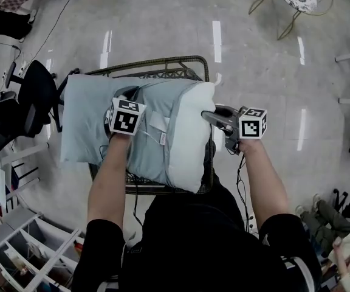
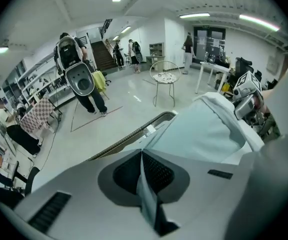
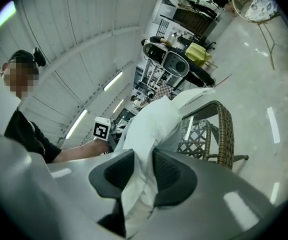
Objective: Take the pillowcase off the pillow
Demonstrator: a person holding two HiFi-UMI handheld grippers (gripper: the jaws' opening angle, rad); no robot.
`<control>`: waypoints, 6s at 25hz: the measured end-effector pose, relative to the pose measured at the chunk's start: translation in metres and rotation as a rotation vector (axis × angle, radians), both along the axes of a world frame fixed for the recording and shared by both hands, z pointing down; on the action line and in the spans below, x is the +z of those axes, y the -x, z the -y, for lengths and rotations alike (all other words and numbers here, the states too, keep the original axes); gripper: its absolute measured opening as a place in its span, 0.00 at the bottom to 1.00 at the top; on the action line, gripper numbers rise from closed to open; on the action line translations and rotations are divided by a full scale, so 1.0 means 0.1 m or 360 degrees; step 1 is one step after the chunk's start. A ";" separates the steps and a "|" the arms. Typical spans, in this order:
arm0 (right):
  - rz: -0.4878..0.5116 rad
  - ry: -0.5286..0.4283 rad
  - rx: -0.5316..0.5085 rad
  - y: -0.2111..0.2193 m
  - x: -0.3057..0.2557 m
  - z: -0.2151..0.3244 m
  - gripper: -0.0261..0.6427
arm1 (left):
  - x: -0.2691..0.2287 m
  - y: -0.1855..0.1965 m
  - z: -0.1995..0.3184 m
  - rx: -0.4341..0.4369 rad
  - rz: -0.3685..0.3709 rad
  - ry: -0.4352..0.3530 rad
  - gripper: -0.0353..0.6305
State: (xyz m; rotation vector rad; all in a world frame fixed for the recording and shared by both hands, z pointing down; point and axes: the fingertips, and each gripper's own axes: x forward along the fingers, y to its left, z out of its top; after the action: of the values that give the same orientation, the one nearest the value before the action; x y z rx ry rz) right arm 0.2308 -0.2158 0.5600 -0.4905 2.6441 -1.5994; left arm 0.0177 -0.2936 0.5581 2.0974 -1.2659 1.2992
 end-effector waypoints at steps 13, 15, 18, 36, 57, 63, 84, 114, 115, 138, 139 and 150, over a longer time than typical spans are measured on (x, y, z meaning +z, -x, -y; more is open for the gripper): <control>-0.0135 -0.0016 -0.0034 -0.19 -0.05 -0.30 0.25 | -0.22 0.17 -0.20 0.0028 -0.0068 -0.0019 0.06; -0.0156 0.0051 -0.0063 -0.14 0.07 -0.37 0.26 | -0.13 0.09 -0.20 0.0040 -0.0082 0.0009 0.06; -0.0094 0.0168 -0.0102 -0.13 0.18 -0.48 0.37 | -0.04 0.03 -0.12 0.0016 -0.0138 0.0051 0.15; -0.0127 0.0283 0.0145 -0.13 0.57 -0.32 0.42 | 0.47 -0.17 0.05 0.0057 -0.0056 0.0277 0.25; -0.0113 0.0018 0.0269 -0.64 -0.13 -0.10 0.24 | 0.00 0.60 0.14 0.0128 0.0268 0.0098 0.06; -0.0063 0.0048 0.0356 -0.92 -0.14 -0.21 0.24 | -0.09 1.01 0.07 0.0062 0.0225 0.0108 0.06; -0.0396 0.0343 0.0317 -0.87 0.59 -0.37 0.66 | -0.09 0.93 0.18 -0.0351 -0.0155 -0.0052 0.17; -0.0309 0.0240 0.0687 -0.86 0.35 -0.32 0.36 | -0.29 3.03 0.13 -0.0427 0.0566 -0.0010 0.06; -0.0323 0.0235 0.0706 -0.86 0.36 -0.35 0.38 | -0.33 2.96 0.09 -0.0440 0.0425 -0.0027 0.06; -0.0638 0.0294 0.0553 -0.80 0.62 -2.23 0.69 | 0.04 0.12 -2.47 0.0108 -0.0394 0.0055 0.15; -0.0624 0.0310 0.0514 -0.75 0.70 -2.34 0.70 | 0.10 0.04 -2.62 0.0113 -0.0397 0.0084 0.15; -0.0281 0.0179 0.0653 -0.27 0.53 -2.42 0.34 | 0.72 -0.60 -3.14 0.0023 -0.0257 0.0129 0.38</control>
State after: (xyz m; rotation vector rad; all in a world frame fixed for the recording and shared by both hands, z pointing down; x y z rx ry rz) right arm 0.2581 0.0259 0.6125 -1.1407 2.3559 -1.6356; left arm 0.0772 0.0200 0.6299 2.1107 -1.1139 1.1418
